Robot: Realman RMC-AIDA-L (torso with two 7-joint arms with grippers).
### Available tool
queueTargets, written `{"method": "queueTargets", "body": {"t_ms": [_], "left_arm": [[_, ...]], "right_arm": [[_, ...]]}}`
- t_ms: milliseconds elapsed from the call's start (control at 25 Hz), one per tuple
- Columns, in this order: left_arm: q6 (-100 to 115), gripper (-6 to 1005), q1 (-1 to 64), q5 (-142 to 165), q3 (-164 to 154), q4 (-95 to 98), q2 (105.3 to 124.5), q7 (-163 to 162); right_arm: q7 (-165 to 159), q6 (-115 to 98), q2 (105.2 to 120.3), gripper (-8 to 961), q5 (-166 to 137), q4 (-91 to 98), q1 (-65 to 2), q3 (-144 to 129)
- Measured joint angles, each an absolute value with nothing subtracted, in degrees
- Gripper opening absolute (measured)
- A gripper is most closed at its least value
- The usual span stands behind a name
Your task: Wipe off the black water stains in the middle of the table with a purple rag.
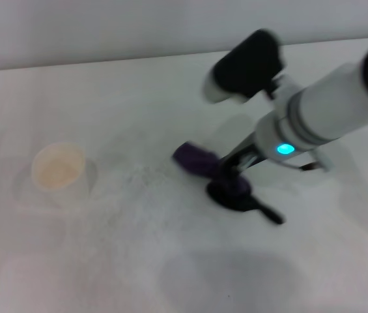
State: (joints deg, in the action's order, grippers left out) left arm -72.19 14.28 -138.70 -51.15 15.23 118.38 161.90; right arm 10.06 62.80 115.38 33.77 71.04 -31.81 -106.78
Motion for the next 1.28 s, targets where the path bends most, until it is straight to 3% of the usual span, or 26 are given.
{"method": "queueTargets", "body": {"t_ms": [320,1280], "left_arm": [[-72.15,883,14.25,-138.72,-49.81,15.19,118.39,161.89],[-72.17,882,15.26,-138.63,-49.75,14.68,118.47,161.89]], "right_arm": [[16.87,67.58,115.04,92,28.21,71.95,-27.14,-91.14],[25.64,67.39,115.08,98,28.74,68.08,-25.95,-78.7]]}}
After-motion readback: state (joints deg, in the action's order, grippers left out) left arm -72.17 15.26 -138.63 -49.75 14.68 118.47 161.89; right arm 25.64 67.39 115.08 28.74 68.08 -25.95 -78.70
